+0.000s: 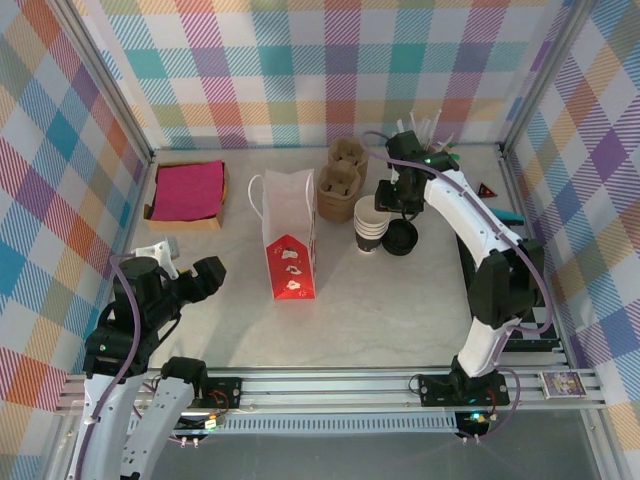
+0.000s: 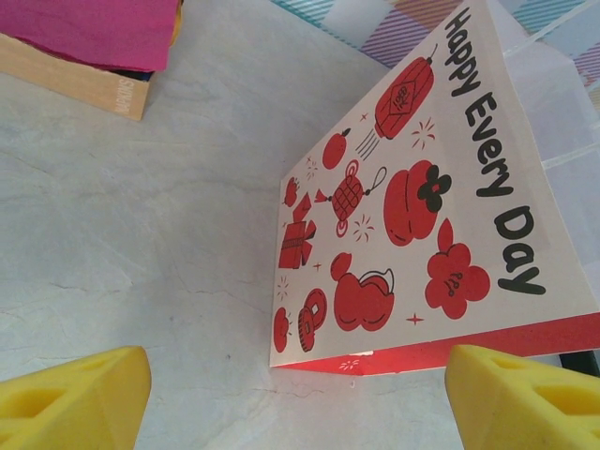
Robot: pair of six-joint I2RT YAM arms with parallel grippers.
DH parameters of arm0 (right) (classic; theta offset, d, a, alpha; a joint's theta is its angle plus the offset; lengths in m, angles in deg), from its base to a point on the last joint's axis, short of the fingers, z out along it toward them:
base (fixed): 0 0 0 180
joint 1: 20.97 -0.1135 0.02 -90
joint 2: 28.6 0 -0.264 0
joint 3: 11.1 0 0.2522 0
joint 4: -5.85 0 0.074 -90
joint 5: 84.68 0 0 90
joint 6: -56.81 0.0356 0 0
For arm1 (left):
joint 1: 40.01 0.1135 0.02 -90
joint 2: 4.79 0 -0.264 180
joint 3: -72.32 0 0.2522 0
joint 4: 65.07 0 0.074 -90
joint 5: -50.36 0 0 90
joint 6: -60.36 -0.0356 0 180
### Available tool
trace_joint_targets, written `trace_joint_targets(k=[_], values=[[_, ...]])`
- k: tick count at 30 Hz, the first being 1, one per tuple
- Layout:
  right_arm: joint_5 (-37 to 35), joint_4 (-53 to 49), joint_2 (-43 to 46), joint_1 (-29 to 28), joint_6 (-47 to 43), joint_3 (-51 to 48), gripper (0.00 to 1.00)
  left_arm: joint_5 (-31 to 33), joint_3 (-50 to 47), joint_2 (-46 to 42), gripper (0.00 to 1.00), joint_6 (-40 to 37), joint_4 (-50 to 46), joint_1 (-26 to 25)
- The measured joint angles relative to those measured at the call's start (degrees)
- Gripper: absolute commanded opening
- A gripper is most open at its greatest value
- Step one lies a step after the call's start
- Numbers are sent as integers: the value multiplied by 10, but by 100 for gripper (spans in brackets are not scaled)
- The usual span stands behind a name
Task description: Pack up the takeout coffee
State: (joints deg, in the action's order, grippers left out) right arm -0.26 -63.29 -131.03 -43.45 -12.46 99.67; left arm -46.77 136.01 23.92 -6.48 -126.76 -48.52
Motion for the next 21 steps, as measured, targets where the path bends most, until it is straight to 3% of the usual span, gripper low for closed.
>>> trace_joint_targets(k=[14,21], values=[[0,0,-10,0,0,0,30,8,-4,-1,79,0,0,0],[0,0,-10,0,0,0,13,14,-7,-2,79,0,0,0]])
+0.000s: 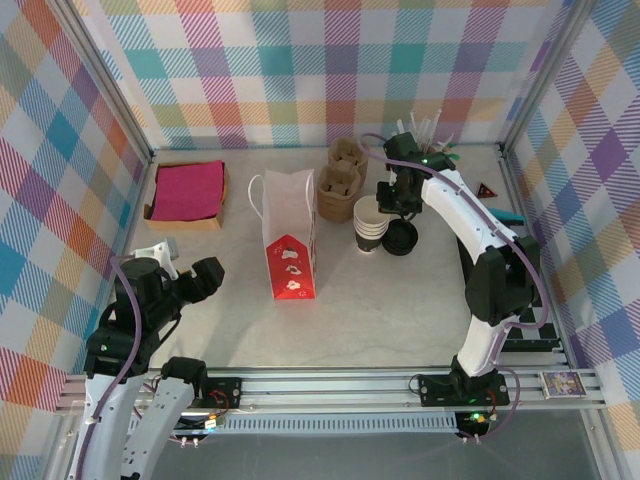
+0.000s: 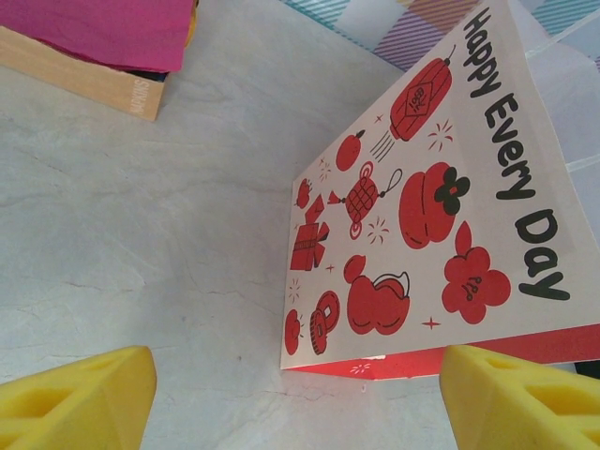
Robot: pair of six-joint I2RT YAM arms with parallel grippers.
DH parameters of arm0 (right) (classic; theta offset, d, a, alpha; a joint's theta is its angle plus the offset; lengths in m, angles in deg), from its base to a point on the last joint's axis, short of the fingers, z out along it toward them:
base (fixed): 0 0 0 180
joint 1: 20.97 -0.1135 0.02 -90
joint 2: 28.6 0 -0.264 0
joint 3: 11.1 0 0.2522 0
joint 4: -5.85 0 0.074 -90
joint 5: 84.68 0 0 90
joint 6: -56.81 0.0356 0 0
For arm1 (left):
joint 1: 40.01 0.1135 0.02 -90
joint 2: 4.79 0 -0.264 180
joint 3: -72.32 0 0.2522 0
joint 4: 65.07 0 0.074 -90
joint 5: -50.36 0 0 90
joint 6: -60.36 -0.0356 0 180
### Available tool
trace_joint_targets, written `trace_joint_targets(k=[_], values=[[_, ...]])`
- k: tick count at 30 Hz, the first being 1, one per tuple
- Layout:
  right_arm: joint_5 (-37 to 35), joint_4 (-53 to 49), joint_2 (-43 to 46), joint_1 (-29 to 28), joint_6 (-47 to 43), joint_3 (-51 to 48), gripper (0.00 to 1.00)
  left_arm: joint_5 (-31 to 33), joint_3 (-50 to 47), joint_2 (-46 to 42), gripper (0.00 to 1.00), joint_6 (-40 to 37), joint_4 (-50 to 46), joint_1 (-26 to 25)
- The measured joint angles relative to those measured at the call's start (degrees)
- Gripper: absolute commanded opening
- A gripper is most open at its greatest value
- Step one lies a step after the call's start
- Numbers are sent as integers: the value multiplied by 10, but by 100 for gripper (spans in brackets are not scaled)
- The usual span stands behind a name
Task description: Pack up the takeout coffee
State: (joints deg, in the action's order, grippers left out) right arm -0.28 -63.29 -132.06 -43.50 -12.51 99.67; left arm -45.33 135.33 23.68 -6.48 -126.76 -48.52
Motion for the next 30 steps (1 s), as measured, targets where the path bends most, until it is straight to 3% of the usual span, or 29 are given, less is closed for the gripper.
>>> trace_joint_targets(k=[4,20,30], values=[[0,0,0,0,-1,0,7,3,0,0,79,0,0,0],[0,-25,4,-5,-2,44,7,9,6,-3,79,-3,-3,0],[0,-43,26,-9,-2,66,6,8,65,-6,78,-20,-16,0]])
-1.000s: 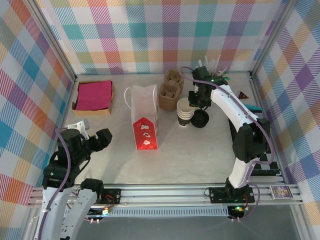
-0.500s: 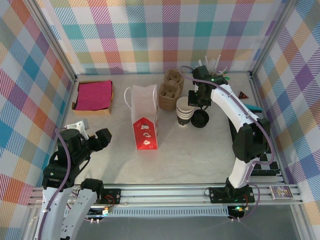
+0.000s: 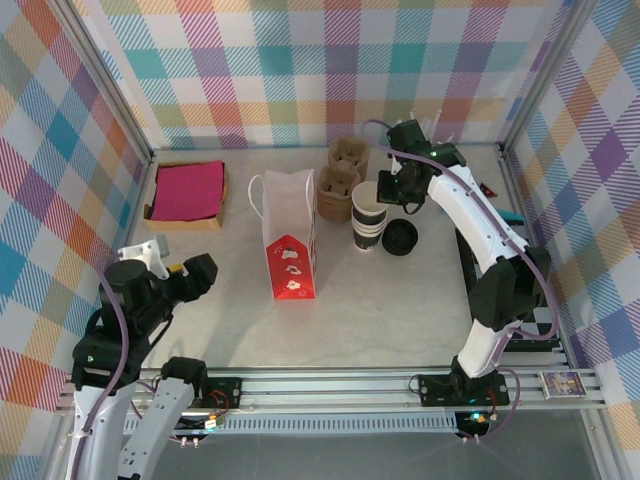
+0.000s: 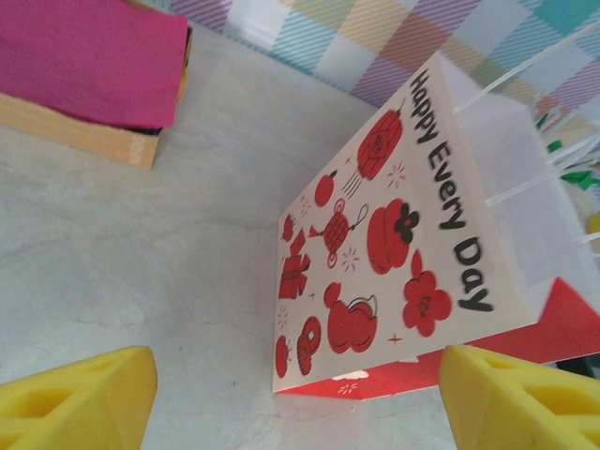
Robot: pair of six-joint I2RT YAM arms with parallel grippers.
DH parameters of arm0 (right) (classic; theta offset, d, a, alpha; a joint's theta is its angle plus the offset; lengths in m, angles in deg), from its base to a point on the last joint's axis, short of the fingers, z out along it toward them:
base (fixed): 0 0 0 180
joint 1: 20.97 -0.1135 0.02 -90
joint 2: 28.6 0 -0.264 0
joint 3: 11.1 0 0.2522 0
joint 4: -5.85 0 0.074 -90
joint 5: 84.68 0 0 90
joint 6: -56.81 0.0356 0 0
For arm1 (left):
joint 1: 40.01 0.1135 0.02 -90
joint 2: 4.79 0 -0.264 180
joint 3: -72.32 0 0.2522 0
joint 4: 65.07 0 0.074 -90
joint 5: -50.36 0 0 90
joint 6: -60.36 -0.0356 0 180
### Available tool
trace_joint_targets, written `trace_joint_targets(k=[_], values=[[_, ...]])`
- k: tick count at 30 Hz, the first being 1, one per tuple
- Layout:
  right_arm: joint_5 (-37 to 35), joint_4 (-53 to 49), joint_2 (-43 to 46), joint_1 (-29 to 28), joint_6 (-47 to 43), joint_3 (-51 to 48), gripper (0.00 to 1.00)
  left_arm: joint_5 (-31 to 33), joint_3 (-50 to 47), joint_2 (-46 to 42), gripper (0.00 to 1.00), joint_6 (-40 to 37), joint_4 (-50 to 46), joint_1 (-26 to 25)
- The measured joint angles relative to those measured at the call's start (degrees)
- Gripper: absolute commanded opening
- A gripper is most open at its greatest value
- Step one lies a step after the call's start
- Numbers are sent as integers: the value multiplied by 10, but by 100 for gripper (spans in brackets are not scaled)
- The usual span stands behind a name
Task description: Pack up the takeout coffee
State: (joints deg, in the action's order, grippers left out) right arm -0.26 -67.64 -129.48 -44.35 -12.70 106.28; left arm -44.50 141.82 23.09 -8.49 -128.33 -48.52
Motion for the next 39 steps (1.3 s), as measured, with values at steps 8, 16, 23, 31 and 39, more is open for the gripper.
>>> trace_joint_targets(k=[8,16,23,31,39], values=[[0,-20,16,-4,0,27,5,-2,29,0,78,-8,-4,0],[0,-45,53,-7,0,78,4,-37,45,-16,78,-17,-3,0],[0,-74,105,-12,0,96,5,-141,60,-31,77,-26,37,0],[3,-109,223,-15,0,25,5,-287,118,-37,71,-6,82,0],[27,-125,291,-32,0,-103,5,-382,27,-61,69,81,154,0]])
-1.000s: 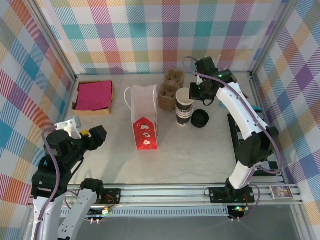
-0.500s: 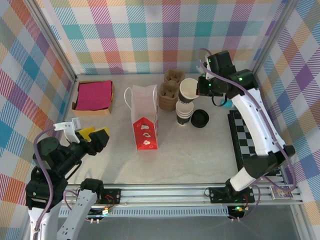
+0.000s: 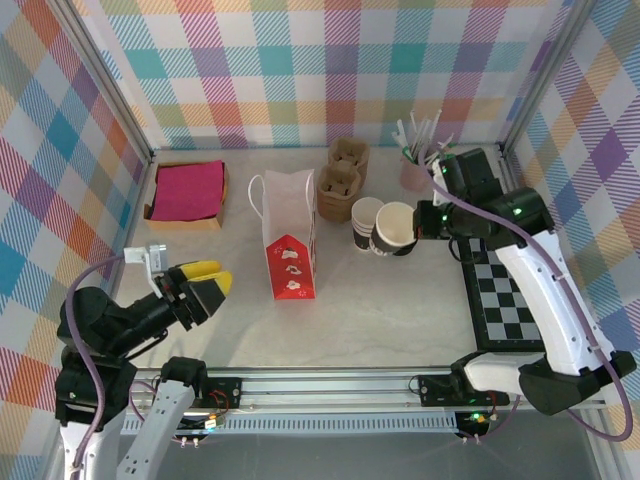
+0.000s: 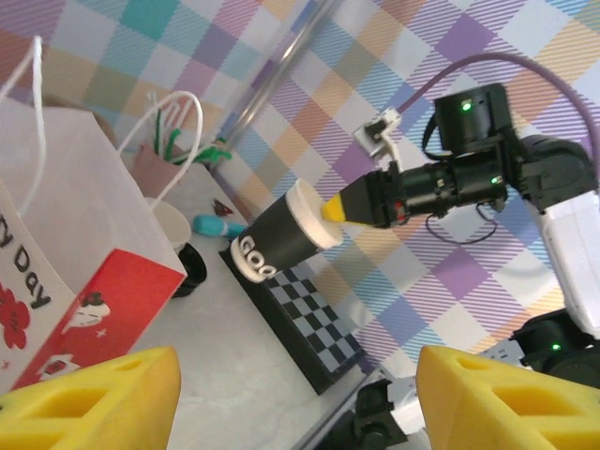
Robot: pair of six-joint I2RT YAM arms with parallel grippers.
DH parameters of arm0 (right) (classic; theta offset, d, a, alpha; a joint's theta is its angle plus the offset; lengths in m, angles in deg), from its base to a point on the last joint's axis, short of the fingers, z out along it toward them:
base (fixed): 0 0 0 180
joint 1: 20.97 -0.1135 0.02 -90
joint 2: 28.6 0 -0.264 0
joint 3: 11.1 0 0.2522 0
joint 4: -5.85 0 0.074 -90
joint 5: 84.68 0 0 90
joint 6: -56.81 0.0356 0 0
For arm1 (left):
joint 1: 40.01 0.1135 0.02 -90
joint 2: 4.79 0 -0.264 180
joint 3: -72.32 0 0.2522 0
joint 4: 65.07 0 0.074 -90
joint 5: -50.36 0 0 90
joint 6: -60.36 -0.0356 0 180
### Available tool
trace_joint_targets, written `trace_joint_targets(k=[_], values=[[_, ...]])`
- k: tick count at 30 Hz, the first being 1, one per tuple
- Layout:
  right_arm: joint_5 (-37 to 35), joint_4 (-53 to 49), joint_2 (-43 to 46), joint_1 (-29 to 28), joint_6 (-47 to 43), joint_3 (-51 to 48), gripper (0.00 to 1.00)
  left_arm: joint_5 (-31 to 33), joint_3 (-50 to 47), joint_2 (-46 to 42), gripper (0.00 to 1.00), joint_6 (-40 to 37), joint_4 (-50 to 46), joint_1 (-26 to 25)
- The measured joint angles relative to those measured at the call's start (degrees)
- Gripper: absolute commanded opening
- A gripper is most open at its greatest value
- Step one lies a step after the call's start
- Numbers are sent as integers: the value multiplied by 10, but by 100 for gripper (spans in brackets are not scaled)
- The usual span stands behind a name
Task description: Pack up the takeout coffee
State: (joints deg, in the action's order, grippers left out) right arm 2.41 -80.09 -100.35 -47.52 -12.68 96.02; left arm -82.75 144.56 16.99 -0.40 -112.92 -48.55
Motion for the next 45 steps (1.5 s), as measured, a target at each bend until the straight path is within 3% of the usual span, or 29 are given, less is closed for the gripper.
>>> trace_joint_targets(k=[4,12,16,19,21,24,26,30,39,45], values=[[6,3,0,-14,2,-64,5,-11,15,18,71,13,24,0],[17,47,0,-20,17,-159,5,-14,55,105,72,60,165,-3],[23,74,-1,-20,26,-184,5,-4,103,166,73,44,177,-41],[25,93,-2,-20,31,-200,5,59,173,236,73,-21,147,-167],[25,101,-2,-20,33,-208,6,147,222,292,75,-87,118,-326],[23,109,-2,-20,33,-212,6,250,263,365,75,-163,91,-503],[20,114,-2,-20,33,-213,6,288,254,401,75,-185,87,-543],[18,124,-5,-20,32,-218,7,330,166,415,75,-186,89,-555],[11,145,-34,-20,30,-255,8,354,-75,410,77,-136,170,-608],[10,166,-54,-20,30,-263,9,380,-135,417,80,-130,229,-608]])
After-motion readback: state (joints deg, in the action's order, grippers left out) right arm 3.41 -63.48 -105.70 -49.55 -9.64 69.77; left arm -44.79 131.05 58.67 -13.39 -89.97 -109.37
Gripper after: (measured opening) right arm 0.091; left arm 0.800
